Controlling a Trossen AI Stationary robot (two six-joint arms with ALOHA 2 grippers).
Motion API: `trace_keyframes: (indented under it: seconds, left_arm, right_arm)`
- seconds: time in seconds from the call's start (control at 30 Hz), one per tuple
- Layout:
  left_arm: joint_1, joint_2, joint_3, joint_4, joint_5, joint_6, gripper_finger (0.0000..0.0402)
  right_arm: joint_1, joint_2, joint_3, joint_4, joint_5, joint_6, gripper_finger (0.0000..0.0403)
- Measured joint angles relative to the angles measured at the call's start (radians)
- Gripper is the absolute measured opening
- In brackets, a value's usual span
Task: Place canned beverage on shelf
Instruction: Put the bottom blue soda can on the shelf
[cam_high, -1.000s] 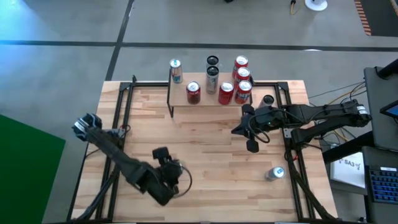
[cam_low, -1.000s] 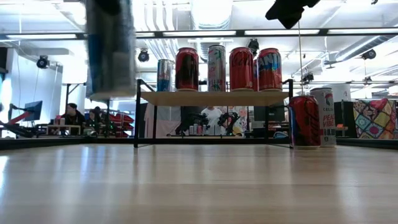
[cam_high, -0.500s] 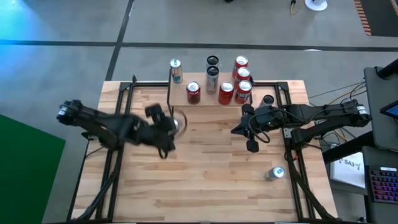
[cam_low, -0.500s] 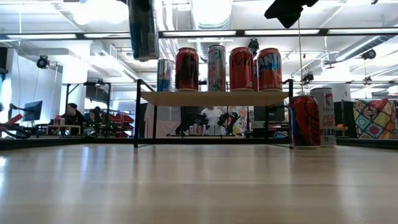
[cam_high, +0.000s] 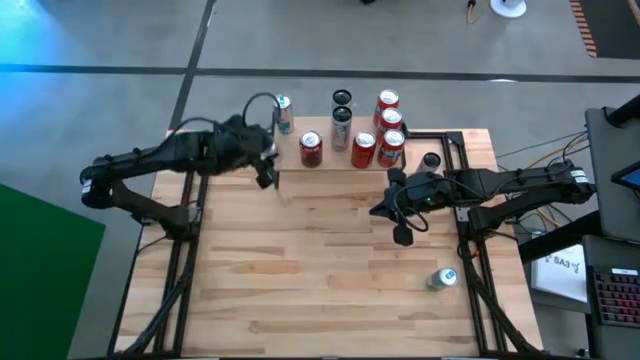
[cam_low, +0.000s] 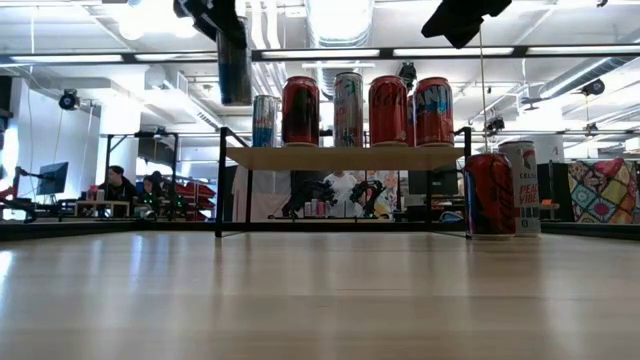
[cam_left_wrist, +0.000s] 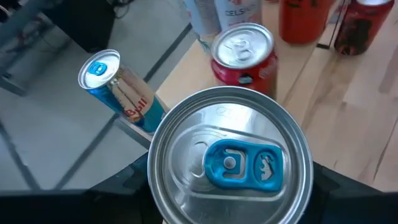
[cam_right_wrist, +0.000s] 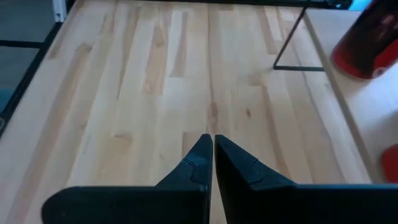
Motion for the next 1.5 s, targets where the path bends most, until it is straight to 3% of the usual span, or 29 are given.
trace_keyframes:
  seconds: [0.27, 0.5, 1.5]
  left_arm:
    - [0.148, 0.027, 0.000, 0.034, 0.104, 0.087, 0.0212]
    - [0.217, 0.055, 0.002, 0.106, 0.265, 0.107, 0.0212]
    - [0.309, 0.163, 0.002, 0.176, 0.272, 0.096, 0.0227]
  right_arm:
    - [-0.002, 0.000, 0.000, 0.000, 0.048, -0.001, 0.0009]
    - [-0.002, 0.000, 0.000, -0.005, 0.048, 0.005, 0.0009]
    - [-0.002, -0.001, 0.002, -0.005, 0.047, 0.041, 0.0009]
